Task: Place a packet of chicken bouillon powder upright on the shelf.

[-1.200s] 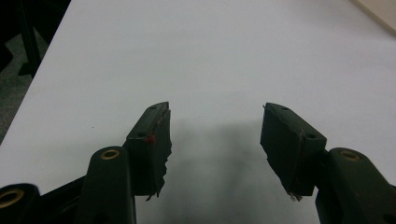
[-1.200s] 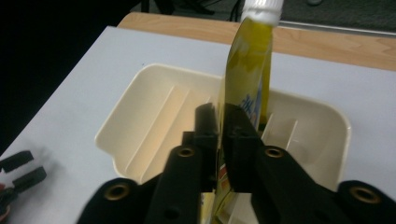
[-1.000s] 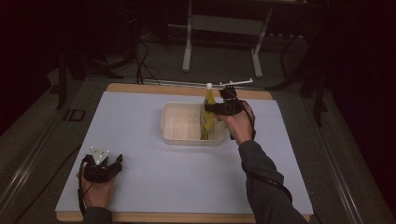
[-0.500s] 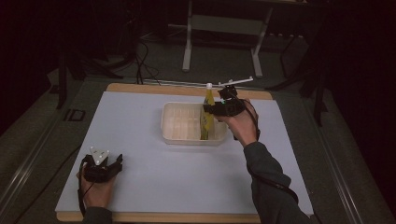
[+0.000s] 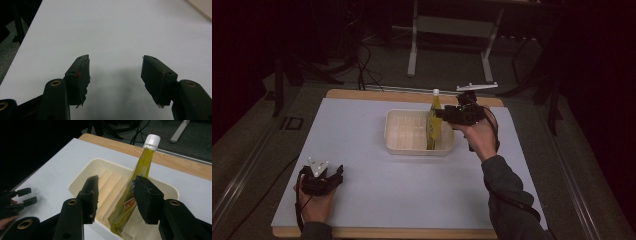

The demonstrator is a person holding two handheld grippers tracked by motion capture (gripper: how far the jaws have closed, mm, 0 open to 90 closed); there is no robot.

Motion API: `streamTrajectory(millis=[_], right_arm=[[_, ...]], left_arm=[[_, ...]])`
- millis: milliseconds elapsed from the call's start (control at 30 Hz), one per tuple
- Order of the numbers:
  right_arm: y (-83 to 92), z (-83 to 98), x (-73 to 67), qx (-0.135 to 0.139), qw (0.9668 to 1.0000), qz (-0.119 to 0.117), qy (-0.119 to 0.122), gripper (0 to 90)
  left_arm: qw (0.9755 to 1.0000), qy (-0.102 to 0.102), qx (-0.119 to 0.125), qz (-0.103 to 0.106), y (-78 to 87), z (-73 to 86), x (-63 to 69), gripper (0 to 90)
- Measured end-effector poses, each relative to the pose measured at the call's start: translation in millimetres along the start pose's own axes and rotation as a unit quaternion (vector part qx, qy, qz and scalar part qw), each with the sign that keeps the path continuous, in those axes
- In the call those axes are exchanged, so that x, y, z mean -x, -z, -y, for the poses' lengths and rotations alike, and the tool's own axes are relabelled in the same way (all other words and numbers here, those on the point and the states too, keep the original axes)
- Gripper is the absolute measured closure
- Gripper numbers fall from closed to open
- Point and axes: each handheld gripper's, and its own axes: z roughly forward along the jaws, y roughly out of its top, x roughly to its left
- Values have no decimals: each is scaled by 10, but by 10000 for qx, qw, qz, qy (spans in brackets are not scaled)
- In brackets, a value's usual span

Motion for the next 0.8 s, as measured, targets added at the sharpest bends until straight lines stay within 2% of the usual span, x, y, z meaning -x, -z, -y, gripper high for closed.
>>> streamTrajectory(millis=[233,433,500,600,667,700,733,767,800], right_arm=[[196,88,39,239,9997,-86,-21,539],[294,190,89,345,9992,-172,-73,534],[357,289,132,396,9989,-231,-127,530],[422,461,212,424,9988,-174,-156,532],[464,598,297,423,9985,-166,-289,527],[464,598,297,423,9985,-166,-289,527],[493,742,400,395,9984,-81,-399,513],[493,742,400,395,9984,-81,-399,513],[493,818,454,361,9984,1,-435,492]], left_arm=[[10000,2,31,-16,3,1,1,392],[10000,6,50,-23,5,2,1,391],[10000,0,53,-37,8,1,0,387],[10000,-2,59,-63,11,1,0,379],[9999,-2,27,-106,8,2,1,371],[9999,-2,27,-106,8,2,1,365],[9998,-10,28,-175,3,2,11,357],[9998,-10,28,-175,3,2,11,347],[9998,-19,10,-219,1,0,18,347]])
